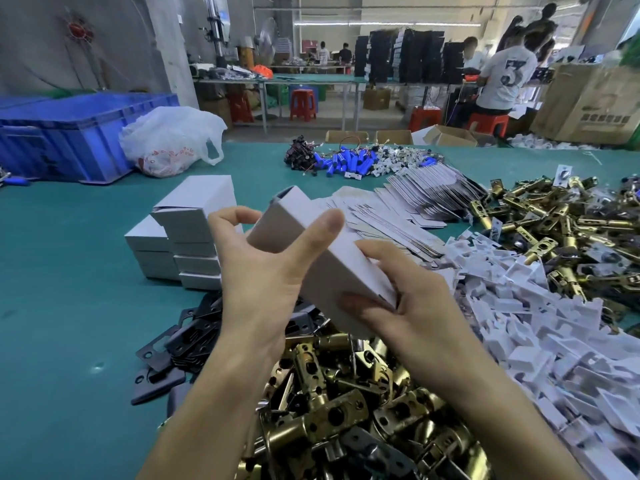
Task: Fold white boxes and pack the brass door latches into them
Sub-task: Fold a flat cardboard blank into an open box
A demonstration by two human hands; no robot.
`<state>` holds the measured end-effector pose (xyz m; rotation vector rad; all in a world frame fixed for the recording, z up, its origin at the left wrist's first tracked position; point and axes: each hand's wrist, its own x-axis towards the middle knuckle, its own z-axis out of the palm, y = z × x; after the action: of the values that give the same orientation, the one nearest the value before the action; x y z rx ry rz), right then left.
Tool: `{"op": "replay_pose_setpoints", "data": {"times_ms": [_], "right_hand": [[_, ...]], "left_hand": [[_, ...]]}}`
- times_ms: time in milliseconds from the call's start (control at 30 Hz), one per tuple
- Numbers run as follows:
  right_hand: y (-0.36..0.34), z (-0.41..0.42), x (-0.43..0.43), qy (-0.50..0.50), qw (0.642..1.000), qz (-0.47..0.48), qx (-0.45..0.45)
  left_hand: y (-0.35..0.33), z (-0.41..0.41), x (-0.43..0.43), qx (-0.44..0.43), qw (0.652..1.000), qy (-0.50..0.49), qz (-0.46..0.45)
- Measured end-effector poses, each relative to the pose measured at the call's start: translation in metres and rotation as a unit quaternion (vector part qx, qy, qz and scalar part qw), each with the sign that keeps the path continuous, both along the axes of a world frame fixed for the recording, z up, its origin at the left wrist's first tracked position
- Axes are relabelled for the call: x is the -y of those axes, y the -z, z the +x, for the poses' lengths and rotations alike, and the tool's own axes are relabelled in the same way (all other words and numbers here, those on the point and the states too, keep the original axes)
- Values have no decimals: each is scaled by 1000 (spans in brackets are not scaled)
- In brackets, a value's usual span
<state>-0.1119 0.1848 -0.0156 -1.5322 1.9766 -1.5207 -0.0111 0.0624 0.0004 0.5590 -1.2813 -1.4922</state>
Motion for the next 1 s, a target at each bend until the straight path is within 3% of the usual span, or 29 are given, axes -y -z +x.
{"op": "replay_pose_setpoints", "data": {"times_ms": [100,267,433,700,900,1000], "right_hand": [[-1,6,1,-3,999,-25,-28],[-9,2,-3,-49,987,-54,143],[-13,1,-4,-76,973,-73,205],[-15,-11,-15,-63,975,-48,209],[-16,-17,-19,-75,979,-37,187],[-16,-22,-19,-66,975,-44,209]], "left_hand": [[1,-2,3,-32,998,16,45],[1,-3,-4,-89,990,104,35],[3,-3,-7,-85,987,130,50],[4,3,2,58,992,113,10],[1,11,14,117,981,148,-34],[1,10,10,101,981,153,-61]]}}
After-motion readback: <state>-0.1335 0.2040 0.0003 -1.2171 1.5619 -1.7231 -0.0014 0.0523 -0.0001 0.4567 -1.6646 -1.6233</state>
